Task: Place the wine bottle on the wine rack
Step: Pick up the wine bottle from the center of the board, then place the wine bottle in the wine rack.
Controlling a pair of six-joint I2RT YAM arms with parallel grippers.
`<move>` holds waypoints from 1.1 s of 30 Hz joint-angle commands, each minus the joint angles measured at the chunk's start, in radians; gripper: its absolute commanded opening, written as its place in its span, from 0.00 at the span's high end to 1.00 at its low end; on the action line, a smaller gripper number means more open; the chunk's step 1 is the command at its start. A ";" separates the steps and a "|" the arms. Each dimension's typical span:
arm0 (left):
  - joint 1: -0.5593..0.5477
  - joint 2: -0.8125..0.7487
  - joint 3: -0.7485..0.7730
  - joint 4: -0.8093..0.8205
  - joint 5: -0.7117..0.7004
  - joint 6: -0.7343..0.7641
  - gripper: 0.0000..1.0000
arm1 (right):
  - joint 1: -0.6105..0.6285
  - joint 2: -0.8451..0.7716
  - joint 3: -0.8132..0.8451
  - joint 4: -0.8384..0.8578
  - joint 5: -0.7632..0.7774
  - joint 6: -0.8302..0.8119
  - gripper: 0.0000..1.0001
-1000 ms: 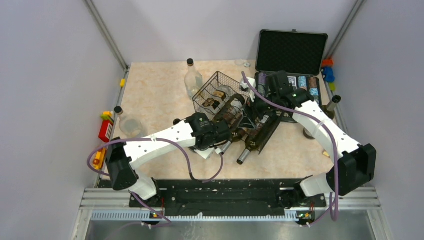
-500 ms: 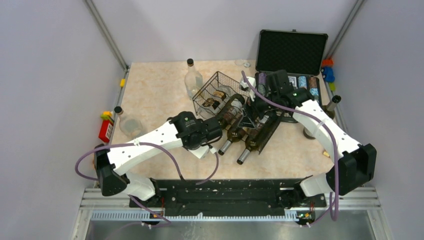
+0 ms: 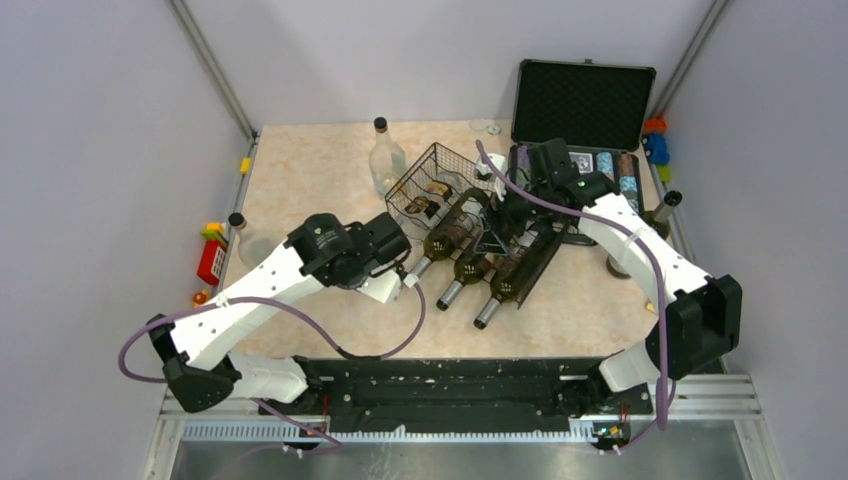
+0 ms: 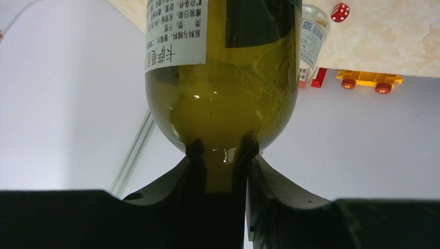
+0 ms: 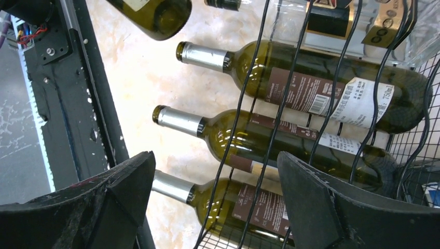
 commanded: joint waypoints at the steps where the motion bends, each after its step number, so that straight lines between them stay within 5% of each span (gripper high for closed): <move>1: 0.034 -0.060 0.095 -0.011 0.009 -0.049 1.00 | -0.006 0.010 0.073 0.001 -0.009 -0.020 0.11; 10: 0.181 -0.025 0.370 0.093 0.223 -0.163 1.00 | -0.016 0.010 0.106 0.007 -0.014 -0.007 0.11; 33: 0.339 -0.075 -0.004 0.920 0.364 -0.637 1.00 | -0.091 -0.090 0.078 0.031 -0.028 0.035 0.11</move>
